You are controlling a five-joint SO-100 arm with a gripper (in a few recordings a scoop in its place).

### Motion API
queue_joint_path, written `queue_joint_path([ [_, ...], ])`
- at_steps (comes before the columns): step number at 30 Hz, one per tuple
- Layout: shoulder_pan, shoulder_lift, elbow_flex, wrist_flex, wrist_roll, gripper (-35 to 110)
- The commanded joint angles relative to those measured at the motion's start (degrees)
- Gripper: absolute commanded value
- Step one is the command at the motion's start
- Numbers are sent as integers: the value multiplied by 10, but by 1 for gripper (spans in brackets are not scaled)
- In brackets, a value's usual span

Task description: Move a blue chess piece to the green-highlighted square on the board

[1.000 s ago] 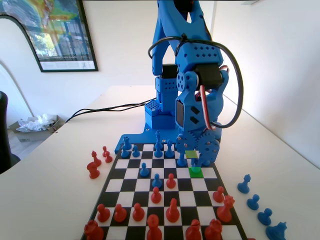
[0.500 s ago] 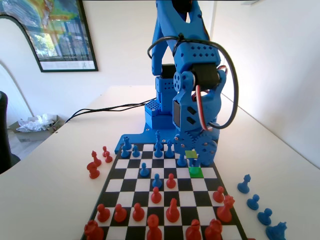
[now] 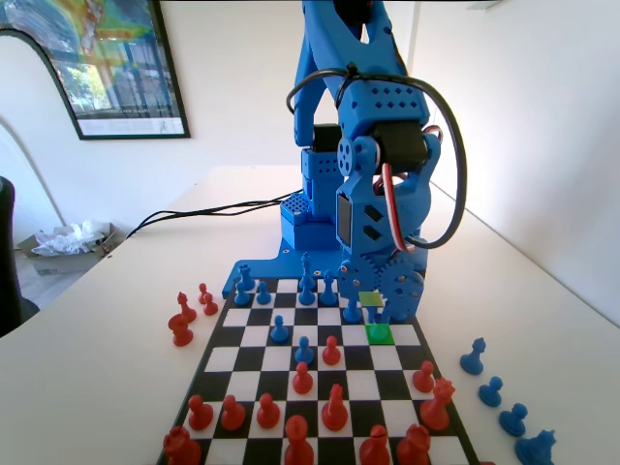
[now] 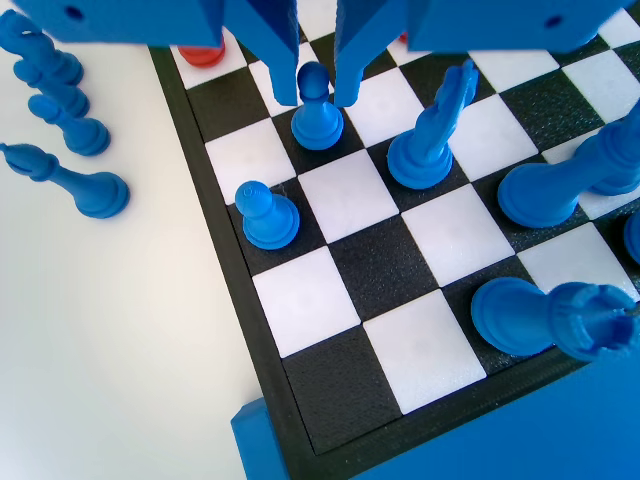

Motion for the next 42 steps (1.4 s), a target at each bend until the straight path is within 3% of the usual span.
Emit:
queue_joint_path([
  [1,-6,19,-15,2,-14,9],
  [17,-9,107,-13,46,-14,11],
  [31,12,203,-203,308,-60,1],
  [42,29,324,-288,504,-207,1],
])
